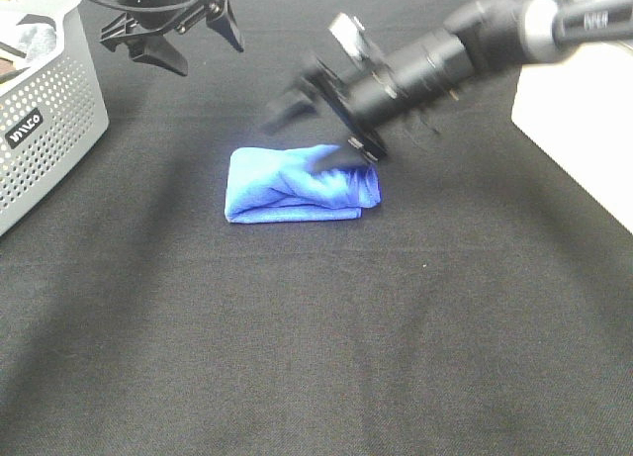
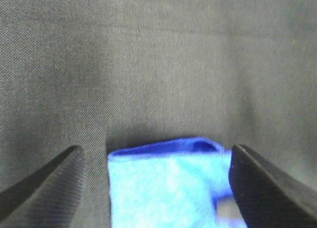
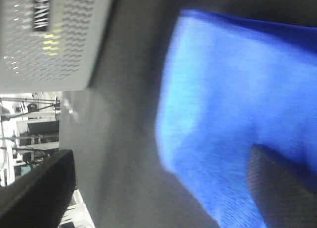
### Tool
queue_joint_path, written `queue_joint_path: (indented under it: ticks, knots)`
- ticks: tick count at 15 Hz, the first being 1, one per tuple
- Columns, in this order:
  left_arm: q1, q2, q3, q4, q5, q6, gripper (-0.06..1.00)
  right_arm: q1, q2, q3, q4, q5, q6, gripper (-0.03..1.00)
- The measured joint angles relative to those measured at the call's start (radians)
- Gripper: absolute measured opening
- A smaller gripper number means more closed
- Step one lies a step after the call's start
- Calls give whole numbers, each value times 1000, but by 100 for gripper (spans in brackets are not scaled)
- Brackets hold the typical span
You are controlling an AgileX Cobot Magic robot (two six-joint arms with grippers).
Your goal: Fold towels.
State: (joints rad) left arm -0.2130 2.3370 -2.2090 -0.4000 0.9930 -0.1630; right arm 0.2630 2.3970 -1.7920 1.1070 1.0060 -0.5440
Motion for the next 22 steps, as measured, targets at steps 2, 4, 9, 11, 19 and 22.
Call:
queue_joint_path:
  ticks: [2, 4, 9, 11, 19, 22]
  knots:
    - [0, 0, 0, 0, 25, 7, 76, -40, 14, 0, -51, 10, 7, 88]
    - [0, 0, 0, 0, 46, 8, 76, -56, 14, -2, -127, 8, 12, 88]
    - [0, -71, 0, 9, 174, 96, 76, -56, -50, -2, -391, 8, 127, 88]
    - [-5, -115, 0, 53, 214, 104, 76, -57, -120, -2, -484, 21, 184, 88]
    - [-88, -461, 306, 316, 218, 134, 76, -57, -430, 15, -750, 198, 373, 88]
    - [-89, -698, 594, 338, 219, 134, 76, -57, -569, 134, -787, 201, 375, 88]
